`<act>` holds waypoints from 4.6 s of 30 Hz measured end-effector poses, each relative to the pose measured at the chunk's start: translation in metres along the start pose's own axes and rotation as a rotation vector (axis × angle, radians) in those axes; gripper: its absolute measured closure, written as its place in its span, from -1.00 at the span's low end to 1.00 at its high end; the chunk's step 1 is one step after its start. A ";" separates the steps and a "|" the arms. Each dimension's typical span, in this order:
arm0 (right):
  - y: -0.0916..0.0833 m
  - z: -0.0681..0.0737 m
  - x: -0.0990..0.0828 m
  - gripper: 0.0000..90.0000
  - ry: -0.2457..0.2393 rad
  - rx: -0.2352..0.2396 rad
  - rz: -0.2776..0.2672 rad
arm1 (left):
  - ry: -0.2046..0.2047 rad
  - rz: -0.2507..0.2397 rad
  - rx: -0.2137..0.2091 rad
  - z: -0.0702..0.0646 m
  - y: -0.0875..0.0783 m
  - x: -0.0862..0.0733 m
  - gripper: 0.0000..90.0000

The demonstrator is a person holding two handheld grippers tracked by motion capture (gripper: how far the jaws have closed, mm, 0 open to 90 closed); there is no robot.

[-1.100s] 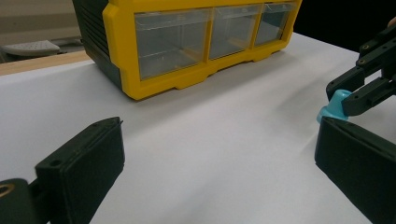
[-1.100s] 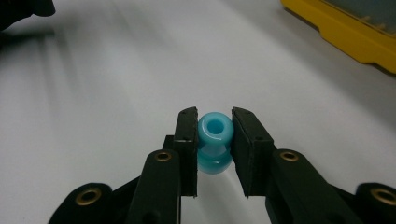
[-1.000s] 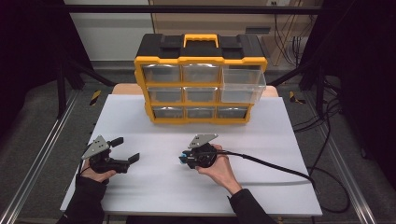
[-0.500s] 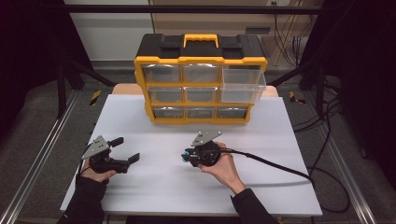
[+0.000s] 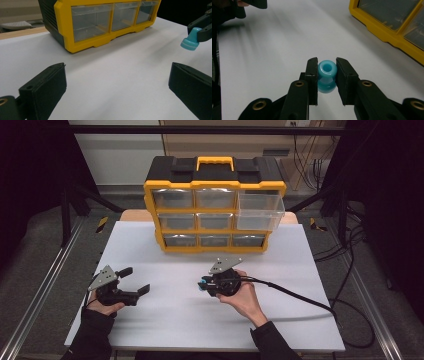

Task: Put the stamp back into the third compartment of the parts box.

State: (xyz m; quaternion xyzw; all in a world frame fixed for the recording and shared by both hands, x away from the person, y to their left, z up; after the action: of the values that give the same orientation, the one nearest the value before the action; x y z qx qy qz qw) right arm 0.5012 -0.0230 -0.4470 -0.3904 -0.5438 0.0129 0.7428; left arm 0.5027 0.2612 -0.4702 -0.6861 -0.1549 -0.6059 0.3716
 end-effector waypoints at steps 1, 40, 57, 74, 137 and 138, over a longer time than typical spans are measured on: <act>0.000 0.000 0.000 0.61 0.000 0.000 0.000 | 0.000 0.000 0.000 0.000 0.000 0.000 -0.97; -0.054 -0.030 0.010 0.61 0.053 -0.065 -0.103 | -0.001 0.001 -0.001 0.000 0.000 0.000 -0.97; -0.078 -0.039 0.016 0.61 0.071 -0.085 -0.153 | -0.003 0.001 0.000 0.001 0.000 0.000 -0.97; -0.111 -0.041 0.026 0.61 0.085 -0.108 -0.197 | -0.006 0.000 0.002 0.002 0.000 0.000 -0.97; -0.187 -0.039 0.112 0.61 0.043 -0.199 -0.222 | -0.009 0.001 0.004 0.002 0.000 -0.001 -0.97; -0.187 -0.039 0.112 0.61 0.043 -0.199 -0.222 | -0.009 0.001 0.004 0.002 0.000 -0.001 -0.97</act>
State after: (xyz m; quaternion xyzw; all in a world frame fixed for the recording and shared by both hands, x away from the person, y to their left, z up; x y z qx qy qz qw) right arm 0.5031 -0.1252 -0.2513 -0.3996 -0.5661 -0.1318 0.7089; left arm 0.5039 0.2629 -0.4708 -0.6883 -0.1576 -0.6023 0.3724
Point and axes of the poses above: each handheld gripper's, and its own axes: y roughly forward along the jaws, x roughly out of its top, z roughly to its left, the point moved 6 cm from there along y, roughly forward along the jaws, and after that the axes turned 5 degrees about y, right-handed, at the moved point
